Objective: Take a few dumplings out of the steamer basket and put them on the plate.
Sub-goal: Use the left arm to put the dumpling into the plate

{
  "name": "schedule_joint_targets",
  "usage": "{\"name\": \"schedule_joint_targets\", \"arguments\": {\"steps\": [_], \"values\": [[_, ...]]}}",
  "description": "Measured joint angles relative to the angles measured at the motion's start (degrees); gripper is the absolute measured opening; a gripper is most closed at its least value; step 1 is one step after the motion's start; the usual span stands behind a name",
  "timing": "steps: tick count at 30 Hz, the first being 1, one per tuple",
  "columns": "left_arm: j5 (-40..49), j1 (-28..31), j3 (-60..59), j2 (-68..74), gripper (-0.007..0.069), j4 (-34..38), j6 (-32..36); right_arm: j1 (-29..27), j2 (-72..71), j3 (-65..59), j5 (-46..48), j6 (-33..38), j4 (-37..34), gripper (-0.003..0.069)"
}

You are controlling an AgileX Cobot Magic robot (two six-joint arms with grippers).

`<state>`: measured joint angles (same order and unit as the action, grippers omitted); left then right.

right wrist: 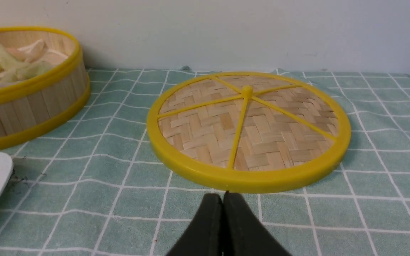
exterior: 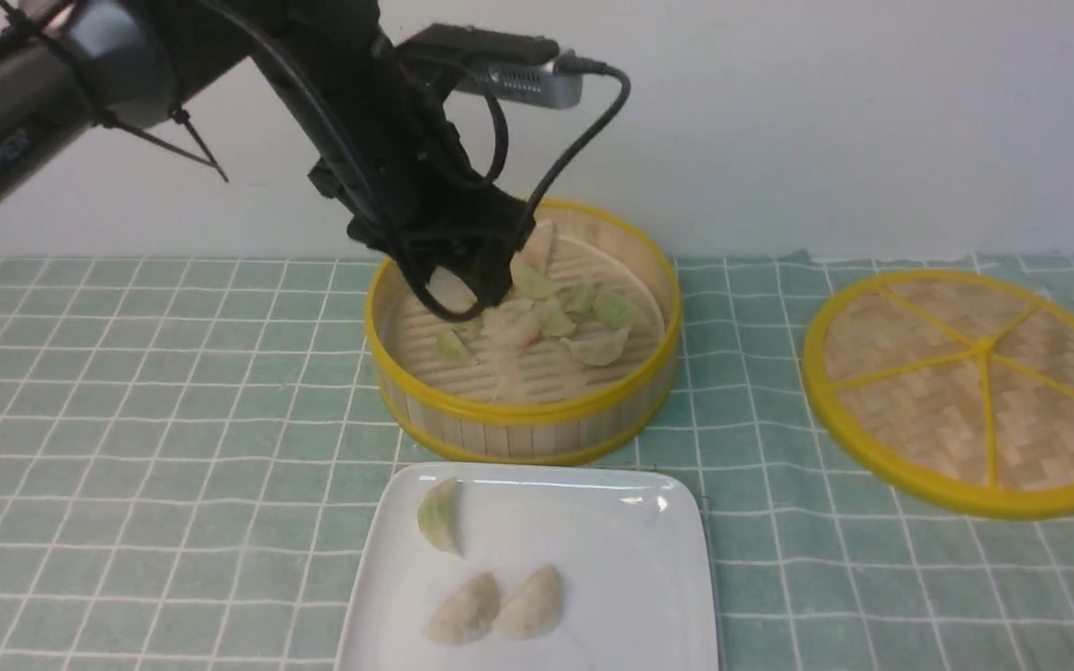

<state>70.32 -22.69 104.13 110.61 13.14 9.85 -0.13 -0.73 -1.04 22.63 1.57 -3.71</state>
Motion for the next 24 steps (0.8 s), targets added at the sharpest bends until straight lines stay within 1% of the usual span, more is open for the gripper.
{"name": "schedule_joint_targets", "arguments": {"steps": [2,3,6,10,15,19,21,24], "values": [[0.05,-1.60,-3.93,-0.23,0.0371,0.15,0.67,0.00,0.00,0.00,0.00,0.00,0.00,-0.0014],[0.05,-3.41,-7.67,0.73,0.0371,0.22,1.77,0.00,0.00,0.00,0.00,0.00,0.00,-0.0014],[0.00,-5.43,-10.41,3.63,0.0371,0.33,2.78,0.00,0.00,0.00,0.00,0.00,0.00,-0.0014],[-1.97,-7.07,-11.15,8.93,0.0371,0.39,3.12,0.00,0.00,0.00,0.00,0.00,0.00,-0.0014],[-3.27,-7.13,-11.15,11.77,0.0374,0.53,2.91,0.00,0.00,0.00,0.00,0.00,0.00,-0.0014],[-2.20,-7.14,-9.46,11.83,0.0417,0.53,1.34,0.00,0.00,0.00,0.00,0.00,0.00,-0.0014],[-1.51,-7.14,-7.87,11.55,0.0407,0.48,0.39,0.00,0.00,0.00,0.00,0.00,0.00,-0.0014],[-1.38,-7.14,-5.03,9.73,0.0313,0.48,-0.22,0.00,0.00,0.00,0.00,0.00,0.00,-0.0014]]}}
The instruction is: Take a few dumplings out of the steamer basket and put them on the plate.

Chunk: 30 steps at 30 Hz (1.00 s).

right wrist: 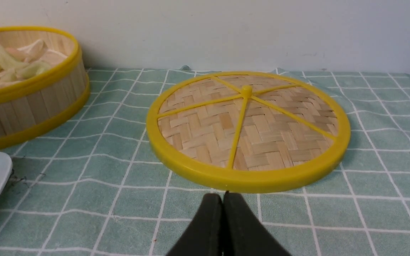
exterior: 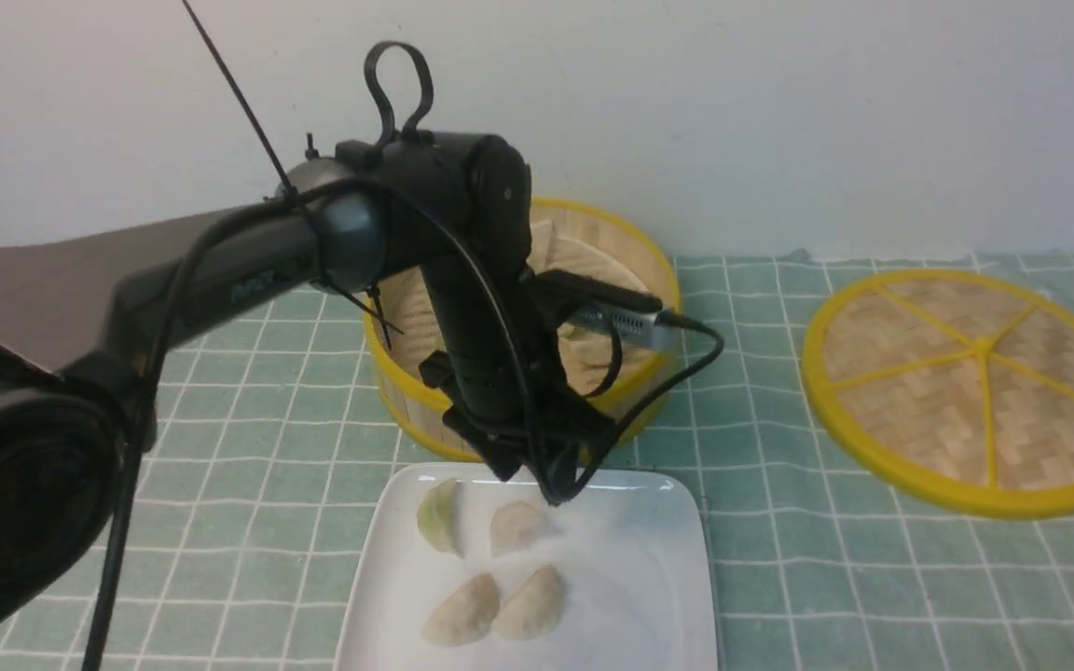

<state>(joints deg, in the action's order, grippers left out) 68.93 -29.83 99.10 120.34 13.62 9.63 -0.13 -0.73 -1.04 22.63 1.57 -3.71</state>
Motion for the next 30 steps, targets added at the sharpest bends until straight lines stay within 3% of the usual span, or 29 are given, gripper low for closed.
{"name": "schedule_joint_targets", "arguments": {"steps": [7,10,19,25,30], "values": [[0.73,0.00,0.44,-6.59,0.0050,-0.22,-0.80,0.00,0.00,0.00,0.00,0.00,0.00,-0.0014],[1.10,0.00,0.38,-11.90,0.0001,-0.44,-0.92,0.00,0.00,0.00,0.00,0.00,0.00,-0.0014],[-0.15,0.00,-3.17,-35.05,-0.0006,-0.43,-2.20,0.00,0.00,0.00,0.00,0.00,0.00,-0.0014],[-10.97,0.00,-17.41,-53.86,-0.0006,-2.06,-2.20,0.00,0.00,0.00,0.00,0.00,0.00,-0.0014],[-12.34,0.00,-26.28,-67.53,-0.0006,-6.89,-2.20,0.00,0.00,0.00,0.00,0.00,0.00,-0.0014]]}}
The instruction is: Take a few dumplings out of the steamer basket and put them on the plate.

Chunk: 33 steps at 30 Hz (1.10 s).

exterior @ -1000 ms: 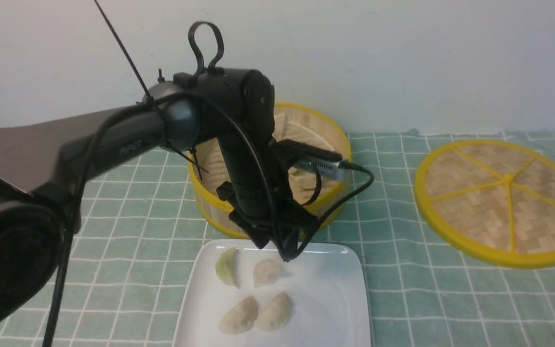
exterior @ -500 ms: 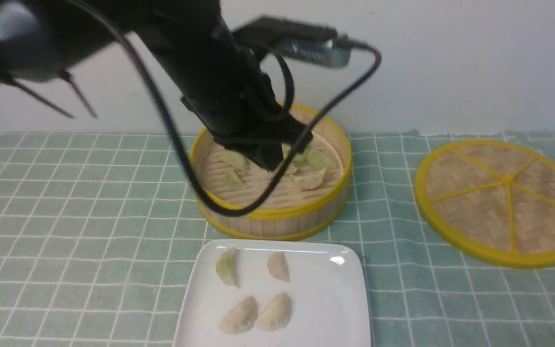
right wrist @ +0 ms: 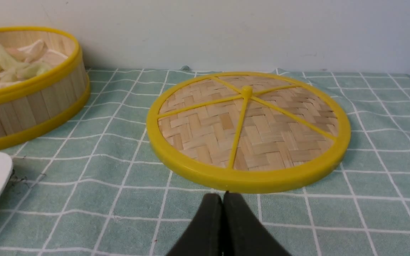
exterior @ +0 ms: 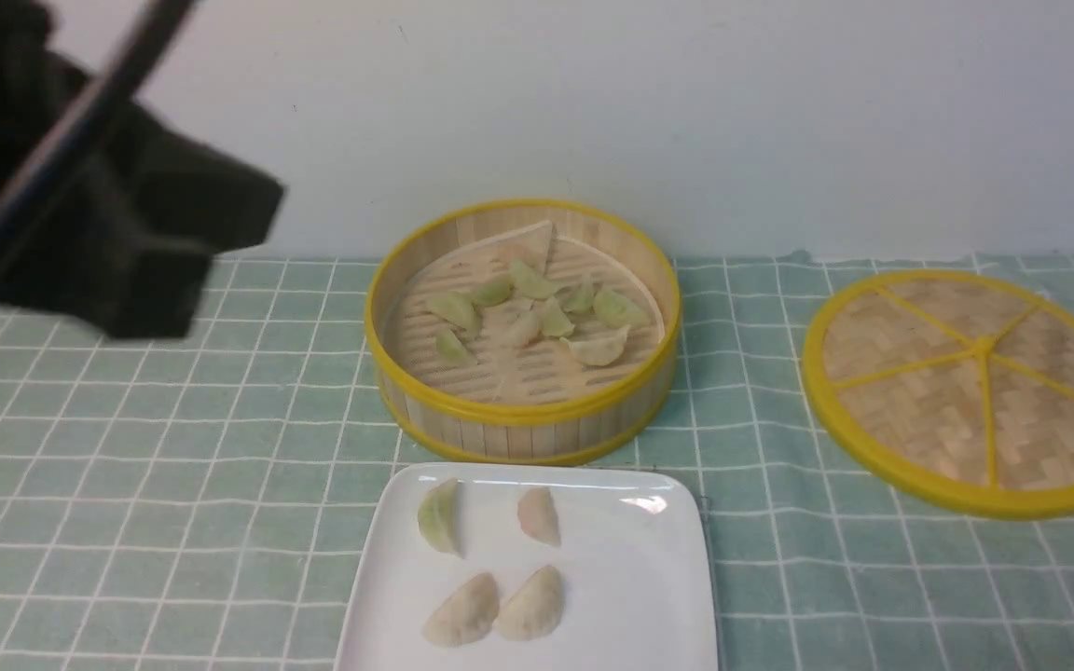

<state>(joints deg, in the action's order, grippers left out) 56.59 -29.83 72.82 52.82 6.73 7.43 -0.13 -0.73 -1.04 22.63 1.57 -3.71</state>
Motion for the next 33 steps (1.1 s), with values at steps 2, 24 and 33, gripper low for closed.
{"name": "schedule_joint_targets", "arguments": {"steps": [2,24,33], "values": [[0.11,0.00,-2.16,-5.54,-0.0006,-1.20,0.00,0.00,0.00,0.00,0.00,0.00,0.00,-0.0014],[-27.51,0.19,-30.82,-50.64,-0.0006,-12.63,-4.59,0.00,0.00,0.00,0.00,0.00,0.00,-0.0014],[-38.19,18.94,-59.19,-53.48,-0.0006,-5.81,-3.49,0.00,0.00,0.00,0.00,0.00,0.00,-0.0014]]}}
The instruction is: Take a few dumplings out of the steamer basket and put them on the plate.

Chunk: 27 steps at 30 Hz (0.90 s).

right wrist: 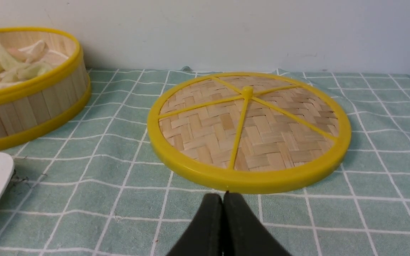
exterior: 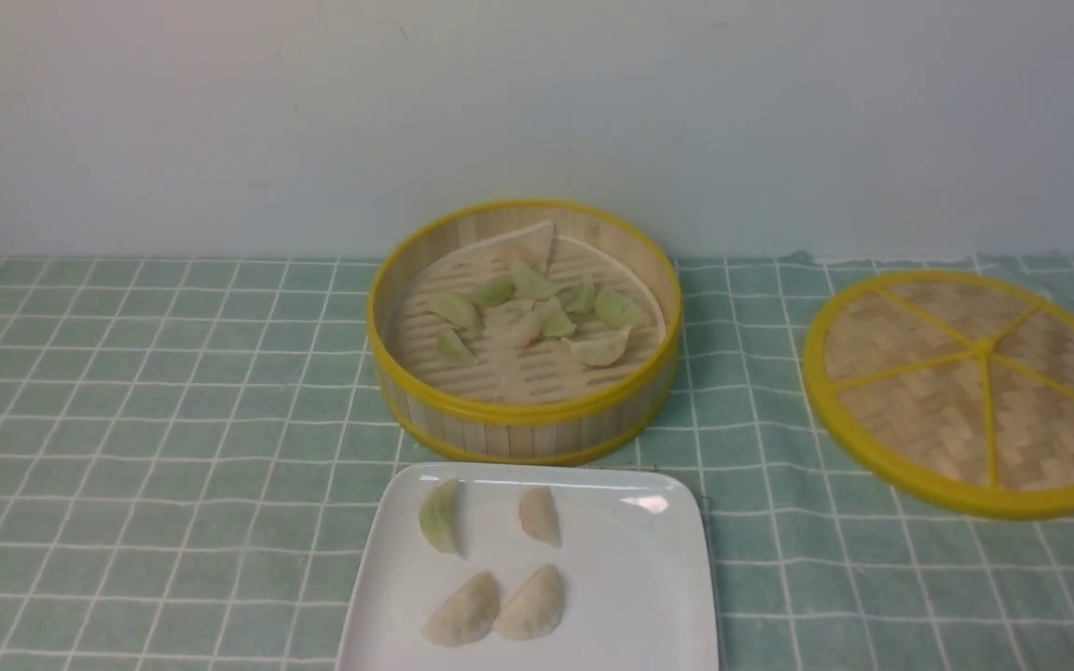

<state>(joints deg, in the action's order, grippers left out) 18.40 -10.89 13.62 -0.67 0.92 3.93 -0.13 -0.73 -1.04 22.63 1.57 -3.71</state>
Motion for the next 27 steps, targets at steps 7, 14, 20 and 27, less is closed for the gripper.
{"name": "schedule_joint_targets", "arguments": {"steps": [7,14,20,27], "values": [[-1.08,7.59,-14.24,0.00,-0.0006,0.44,0.23,0.00,0.00,0.00,-0.11,0.00,0.00,-0.0014],[2.80,7.98,-15.24,0.00,-0.0006,0.58,0.23,0.00,0.00,0.00,-0.11,0.00,0.00,-0.0014],[2.98,7.98,-15.24,0.00,-0.0006,0.58,0.23,0.00,0.00,0.00,-0.11,0.00,0.00,-0.0014],[2.98,7.98,-15.24,0.00,-0.0006,0.58,0.23,0.00,0.00,0.00,-0.11,0.00,0.00,-0.0014]]}}
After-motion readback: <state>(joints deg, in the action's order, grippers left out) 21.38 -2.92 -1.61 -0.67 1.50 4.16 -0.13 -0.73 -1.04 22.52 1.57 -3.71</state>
